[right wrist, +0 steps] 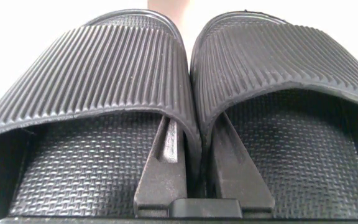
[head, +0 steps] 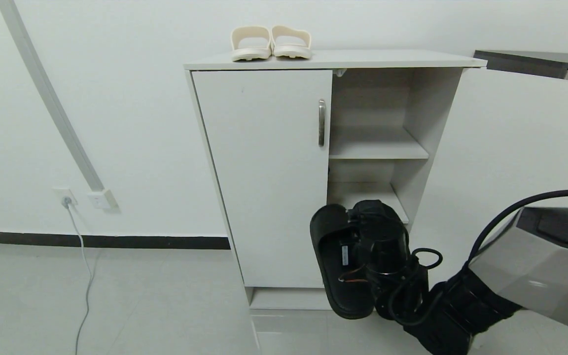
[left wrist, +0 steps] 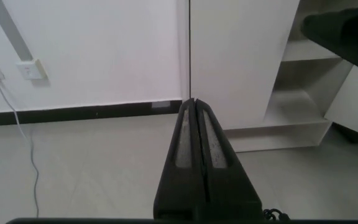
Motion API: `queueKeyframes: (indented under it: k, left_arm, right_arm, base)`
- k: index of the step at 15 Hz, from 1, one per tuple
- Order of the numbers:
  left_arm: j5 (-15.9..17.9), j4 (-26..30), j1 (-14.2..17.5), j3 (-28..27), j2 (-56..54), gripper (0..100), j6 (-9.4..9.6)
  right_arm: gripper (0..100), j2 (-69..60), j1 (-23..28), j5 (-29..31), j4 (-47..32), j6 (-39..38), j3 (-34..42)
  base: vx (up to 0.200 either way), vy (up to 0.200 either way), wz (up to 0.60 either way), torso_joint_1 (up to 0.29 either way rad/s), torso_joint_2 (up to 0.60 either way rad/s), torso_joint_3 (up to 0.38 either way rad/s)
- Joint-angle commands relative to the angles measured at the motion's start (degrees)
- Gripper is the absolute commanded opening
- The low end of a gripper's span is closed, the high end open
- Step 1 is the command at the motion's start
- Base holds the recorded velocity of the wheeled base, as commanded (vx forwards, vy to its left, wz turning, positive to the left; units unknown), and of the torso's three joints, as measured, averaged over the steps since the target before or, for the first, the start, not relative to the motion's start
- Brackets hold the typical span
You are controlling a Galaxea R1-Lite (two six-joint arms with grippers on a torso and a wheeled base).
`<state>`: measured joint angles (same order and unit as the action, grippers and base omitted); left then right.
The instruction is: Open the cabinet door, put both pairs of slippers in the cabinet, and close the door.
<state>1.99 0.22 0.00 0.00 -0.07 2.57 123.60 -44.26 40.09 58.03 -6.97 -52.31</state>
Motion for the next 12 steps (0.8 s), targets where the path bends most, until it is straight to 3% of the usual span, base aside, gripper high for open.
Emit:
queueKeyframes:
  k: [1, 3, 10, 12]
  left_arm:
    - [0.0, 0.0, 0.0, 0.0, 0.2, 0, -0.11]
    - [0.0, 0.0, 0.0, 0.0, 0.2, 0, -0.46]
    - [-0.1, 0.0, 0.0, 0.0, 0.2, 0, -0.73]
    - [0.0, 0.0, 0.0, 0.0, 0.2, 0, -0.81]
  right_arm:
    - [0, 1.5, 0.1, 3.1, -13.2, -8.4, -10.1]
    - [0, 1.6, 0.0, 4.7, -20.9, -13.1, -13.5]
    - [0, 4.1, 0.8, 4.9, -20.8, -13.2, -12.6]
    - [0, 4.6, 0.3, 4.4, -18.8, -12.9, -11.2]
  base:
    - [0.0, 0.0, 0.0, 0.0, 0.0, 0.0]
    - [0.0, -0.1, 0.0, 0.001, 0.0, 0.001]
    - [0.0, -0.2, 0.0, 0.002, 0.0, 0.002]
    - [0.0, 0.0, 0.0, 0.0, 0.0, 0.0]
